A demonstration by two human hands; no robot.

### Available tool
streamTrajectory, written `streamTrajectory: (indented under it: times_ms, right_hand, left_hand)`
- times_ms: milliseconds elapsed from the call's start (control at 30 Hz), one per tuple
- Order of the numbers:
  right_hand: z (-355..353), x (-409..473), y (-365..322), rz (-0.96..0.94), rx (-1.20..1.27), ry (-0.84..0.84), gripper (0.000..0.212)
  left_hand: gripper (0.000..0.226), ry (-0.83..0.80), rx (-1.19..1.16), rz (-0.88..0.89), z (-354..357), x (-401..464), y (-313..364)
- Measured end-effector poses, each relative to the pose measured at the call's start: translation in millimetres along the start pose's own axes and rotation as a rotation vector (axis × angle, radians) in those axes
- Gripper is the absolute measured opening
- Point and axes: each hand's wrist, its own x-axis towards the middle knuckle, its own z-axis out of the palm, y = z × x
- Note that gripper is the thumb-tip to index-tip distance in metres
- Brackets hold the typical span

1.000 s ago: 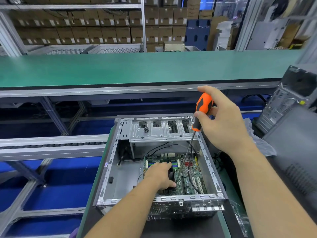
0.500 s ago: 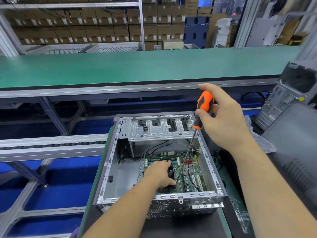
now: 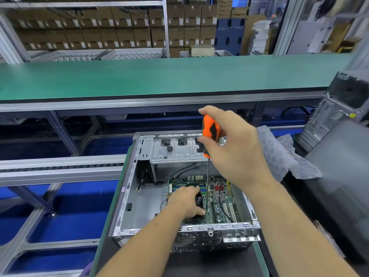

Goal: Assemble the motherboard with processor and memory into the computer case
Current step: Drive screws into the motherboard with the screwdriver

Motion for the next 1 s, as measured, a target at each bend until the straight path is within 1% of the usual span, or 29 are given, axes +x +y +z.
streamTrajectory:
  times_ms: [100, 267, 333, 467, 533, 600, 633, 700, 767, 833, 900, 1000]
  right_hand:
    - [5.5, -0.6, -6.9, -0.020, -0.036, 0.011, 0.049]
    - [17.6, -7.5, -21.6, -0.054, -0.057, 0.051, 0.047]
    - [19.8, -7.8, -22.4, -0.064, -0.036, 0.040, 0.047]
    - [12.6, -0.4, -10.9, -0.058, 0.045, -0.014, 0.047]
    - [4.4, 3.4, -1.6, -0.037, 0.137, -0.105, 0.046]
    - [-3.5, 7.0, 7.3, 0.019, 0.261, -0.203, 0.045]
    - [-6.7, 8.4, 12.5, 0.053, 0.310, -0.221, 0.044]
    - [-11.5, 8.6, 22.6, 0.100, 0.324, -0.155, 0.044]
    - [-14.2, 5.9, 31.6, 0.127, 0.204, -0.025, 0.043]
    - [-14.2, 3.3, 36.8, 0.144, 0.066, 0.069, 0.041]
    - [-12.7, 2.6, 37.1, 0.130, 0.036, 0.093, 0.041]
    - [-9.8, 1.4, 30.7, 0.058, 0.078, 0.053, 0.042]
  left_hand:
    - [0.090, -0.003, -0.004, -0.002, -1.6, -1.6, 1.6]
    - [0.066, 0.011, -0.065, -0.029, -2.8, -5.6, 4.3]
    - [0.064, 0.015, -0.083, -0.029, -2.3, -6.1, 4.6]
    - [0.080, 0.018, -0.031, -0.001, -1.1, -4.2, 2.8]
    - [0.091, 0.015, -0.023, 0.014, 0.9, -3.0, 0.2]
    - [0.095, 0.015, -0.027, 0.018, 2.8, -1.6, -1.7]
    - [0.096, 0.014, -0.025, 0.021, 3.6, -0.9, -2.6]
    - [0.097, 0.014, -0.023, 0.027, 5.1, 0.1, -3.7]
    - [0.097, 0.013, -0.025, 0.029, 6.3, 1.2, -4.7]
    - [0.098, 0.015, -0.028, 0.029, 7.1, 2.3, -5.3]
    - [0.097, 0.018, -0.031, 0.029, 7.3, 3.1, -6.0]
    - [0.097, 0.014, -0.038, 0.030, 8.3, 3.8, -7.3]
